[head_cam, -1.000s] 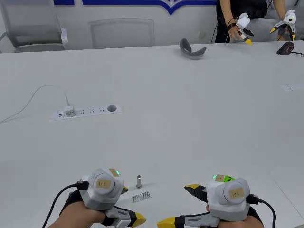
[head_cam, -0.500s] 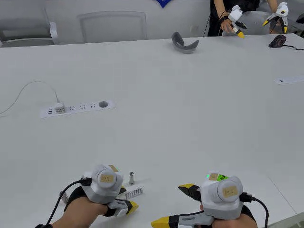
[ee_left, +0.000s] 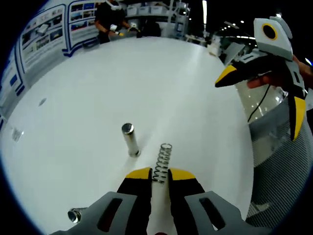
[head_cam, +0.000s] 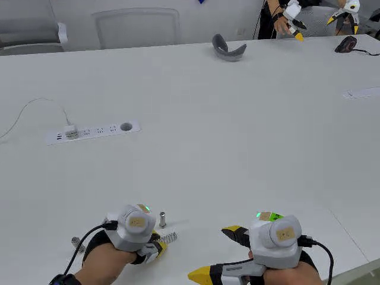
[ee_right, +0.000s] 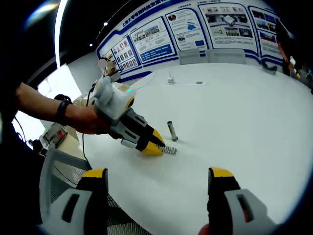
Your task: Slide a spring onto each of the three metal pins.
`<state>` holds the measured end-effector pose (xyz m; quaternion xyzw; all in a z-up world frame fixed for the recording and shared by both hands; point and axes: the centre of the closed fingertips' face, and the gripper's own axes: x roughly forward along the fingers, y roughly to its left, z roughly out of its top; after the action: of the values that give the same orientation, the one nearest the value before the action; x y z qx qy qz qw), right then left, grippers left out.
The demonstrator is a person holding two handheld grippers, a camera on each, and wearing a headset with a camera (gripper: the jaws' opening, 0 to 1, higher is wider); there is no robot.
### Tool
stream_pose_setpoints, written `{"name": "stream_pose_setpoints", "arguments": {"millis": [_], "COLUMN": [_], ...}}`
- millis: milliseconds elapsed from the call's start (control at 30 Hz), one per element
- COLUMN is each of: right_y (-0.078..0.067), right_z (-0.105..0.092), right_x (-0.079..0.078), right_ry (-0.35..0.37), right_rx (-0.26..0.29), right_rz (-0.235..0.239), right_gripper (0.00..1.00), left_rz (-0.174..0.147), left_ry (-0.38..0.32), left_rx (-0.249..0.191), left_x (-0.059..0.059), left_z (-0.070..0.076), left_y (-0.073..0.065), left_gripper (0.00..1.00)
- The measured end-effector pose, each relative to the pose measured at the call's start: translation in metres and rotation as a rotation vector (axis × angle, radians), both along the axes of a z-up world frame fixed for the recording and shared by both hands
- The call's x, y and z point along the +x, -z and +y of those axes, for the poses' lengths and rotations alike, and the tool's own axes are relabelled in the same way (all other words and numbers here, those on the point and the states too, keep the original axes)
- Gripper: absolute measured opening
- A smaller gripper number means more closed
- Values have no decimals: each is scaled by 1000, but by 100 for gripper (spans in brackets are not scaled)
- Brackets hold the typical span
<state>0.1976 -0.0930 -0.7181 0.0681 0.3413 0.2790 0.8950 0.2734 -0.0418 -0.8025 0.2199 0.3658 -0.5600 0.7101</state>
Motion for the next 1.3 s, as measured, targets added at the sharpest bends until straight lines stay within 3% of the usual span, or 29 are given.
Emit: {"name": "stream_pose_setpoints", "arguments": {"millis": [267,433,800,1033,1300], "right_y": [1,1,-1,-3,-4], "right_z": [0,0,4,5,6], "right_x": [-1,-1,-2,0,-1], "right_ry": [-8,-10,-26,-30,-36], "right_rx": [0,2,3,9,16], "right_rz": [2,1,-5,-11,-11], "right_gripper": [85,85,85,84,84], "left_rz": [8,16,1,-18,-47], "left_ry": [-30,-50,-66,-77,-76], "left_rx": [19,6,-34,-63,-83], "left_x": [-1,-3,-7,-11,-12], "left_z": [7,11,20,35,63], "left_y": [0,-5,-29,-46,-66], "left_gripper": [11,11,11,11,11]}}
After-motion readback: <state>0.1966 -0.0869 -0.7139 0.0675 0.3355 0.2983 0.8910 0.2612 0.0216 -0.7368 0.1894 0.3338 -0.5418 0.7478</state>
